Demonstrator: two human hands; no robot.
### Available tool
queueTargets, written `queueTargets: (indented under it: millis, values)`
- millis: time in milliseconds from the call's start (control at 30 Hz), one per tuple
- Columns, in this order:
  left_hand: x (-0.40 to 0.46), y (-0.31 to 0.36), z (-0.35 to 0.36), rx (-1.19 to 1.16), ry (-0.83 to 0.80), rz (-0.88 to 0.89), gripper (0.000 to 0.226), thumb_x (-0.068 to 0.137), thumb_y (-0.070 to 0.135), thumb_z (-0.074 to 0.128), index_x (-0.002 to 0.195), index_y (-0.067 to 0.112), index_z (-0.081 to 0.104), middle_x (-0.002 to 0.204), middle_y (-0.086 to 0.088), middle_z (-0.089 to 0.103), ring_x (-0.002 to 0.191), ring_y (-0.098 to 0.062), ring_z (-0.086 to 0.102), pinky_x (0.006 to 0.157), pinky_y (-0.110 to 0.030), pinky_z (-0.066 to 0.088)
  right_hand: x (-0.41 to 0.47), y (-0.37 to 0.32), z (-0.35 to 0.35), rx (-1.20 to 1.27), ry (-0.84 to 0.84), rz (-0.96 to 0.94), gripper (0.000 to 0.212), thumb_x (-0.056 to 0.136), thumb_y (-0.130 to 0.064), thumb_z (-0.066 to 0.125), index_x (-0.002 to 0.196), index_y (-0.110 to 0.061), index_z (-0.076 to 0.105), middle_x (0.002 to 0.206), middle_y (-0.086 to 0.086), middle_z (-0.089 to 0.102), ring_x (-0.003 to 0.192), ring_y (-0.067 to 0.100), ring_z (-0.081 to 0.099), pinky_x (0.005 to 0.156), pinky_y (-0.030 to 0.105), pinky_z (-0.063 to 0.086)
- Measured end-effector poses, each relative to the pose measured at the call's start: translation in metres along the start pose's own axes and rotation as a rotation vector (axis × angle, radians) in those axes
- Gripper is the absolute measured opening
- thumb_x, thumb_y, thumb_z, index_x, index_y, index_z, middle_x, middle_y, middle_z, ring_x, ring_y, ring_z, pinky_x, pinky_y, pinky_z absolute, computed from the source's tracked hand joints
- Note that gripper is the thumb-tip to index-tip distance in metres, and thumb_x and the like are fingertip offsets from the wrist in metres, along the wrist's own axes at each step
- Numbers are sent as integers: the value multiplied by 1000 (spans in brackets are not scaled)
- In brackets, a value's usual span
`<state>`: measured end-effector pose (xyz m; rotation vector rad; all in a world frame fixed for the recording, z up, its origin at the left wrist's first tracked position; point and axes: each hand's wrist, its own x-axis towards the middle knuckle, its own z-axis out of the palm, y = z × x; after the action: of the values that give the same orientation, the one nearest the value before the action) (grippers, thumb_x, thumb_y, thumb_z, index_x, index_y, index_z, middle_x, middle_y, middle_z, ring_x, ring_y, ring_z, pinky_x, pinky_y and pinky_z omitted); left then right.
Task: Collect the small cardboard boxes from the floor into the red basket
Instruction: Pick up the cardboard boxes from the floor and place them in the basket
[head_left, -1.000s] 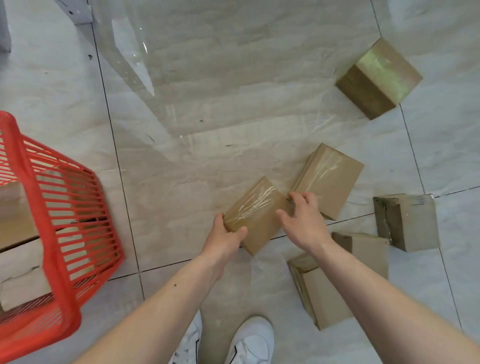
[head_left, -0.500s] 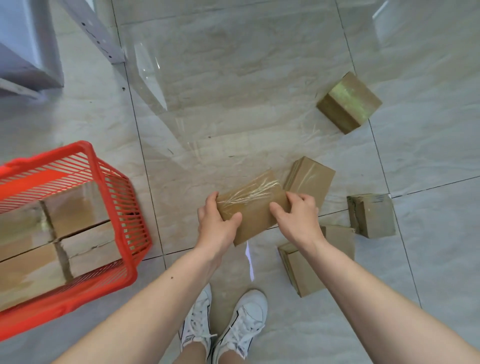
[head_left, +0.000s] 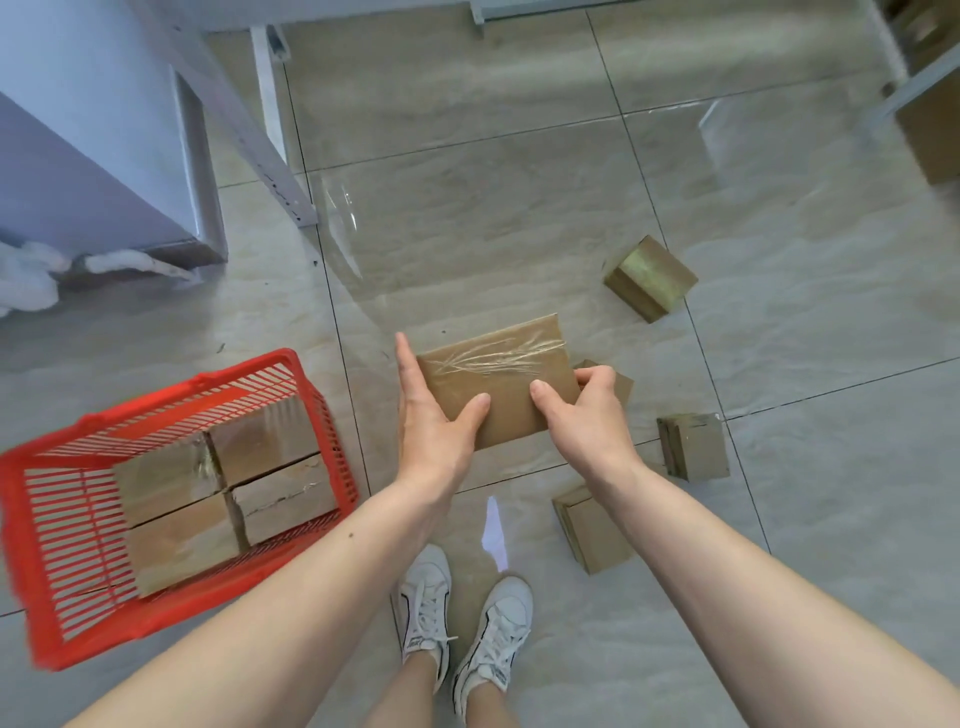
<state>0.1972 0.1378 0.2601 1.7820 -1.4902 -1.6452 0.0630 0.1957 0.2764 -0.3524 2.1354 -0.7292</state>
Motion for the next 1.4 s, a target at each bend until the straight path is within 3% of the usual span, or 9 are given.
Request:
queueTargets:
  millis: [167,467,567,700,867,1000,1167,1400]
  values:
    - [-12,4,-7,-23,36,-3,110,81,25,74,151,41,-9,161,9,20,144,-10,30,119,-39,26,-18,-8,0,11,-13,-2,42,92,-37,63,118,-14,40,113,1,59,107,21,60,96,37,49]
    - [-48,-33,-48,-30,240,-112,103,62,39,85,146,17,28,143,-2,47,130,-20,48,110,-41,40,-61,-11,37,-59,-95,-95,39,91,-40,64,112,-18,39,118,2,61,109,20,61,97,39,49]
    - [-62,-53,-74,-44,308,-144,92,57,42,86,134,21,39,128,0,56,119,-19,55,104,-41,45,-80,-12,61,-86,-138,-122,39,90,-40,65,112,-18,40,114,-1,60,108,20,61,98,40,49]
    - [-77,-72,-119,-45,354,-183,92,55,47,84,131,22,38,125,0,55,117,-21,55,100,-44,47,-107,-18,99,-128,-203,-146,40,91,-40,64,114,-16,42,113,-1,60,107,20,60,96,38,49]
    - [-91,-99,-185,-39,399,-194,88,62,39,85,134,16,39,130,-5,47,121,-23,50,105,-42,42,-147,-29,157,-138,-254,-168,37,92,-37,63,112,-15,41,99,-6,56,99,17,57,84,30,43]
    - [-104,-126,-244,-44,386,-205,89,64,37,85,137,17,38,134,-5,40,120,-22,50,105,-35,41,-186,-33,206,-150,-270,-174,42,92,-38,63,117,-13,42,104,-3,57,100,18,58,86,33,47]
    - [-118,-159,-324,-34,349,-167,82,68,30,84,137,21,42,126,-3,40,105,-13,45,94,-22,36,-235,-31,277,-135,-259,-188,65,91,-39,65,144,-13,36,128,-2,56,120,18,57,107,40,45]
    - [-112,-198,-403,-32,226,-112,78,72,17,81,140,20,43,124,0,39,109,-10,43,98,-23,37,-268,-30,351,-127,-231,-145,68,86,-48,61,141,-13,46,132,2,62,122,22,59,106,45,47]
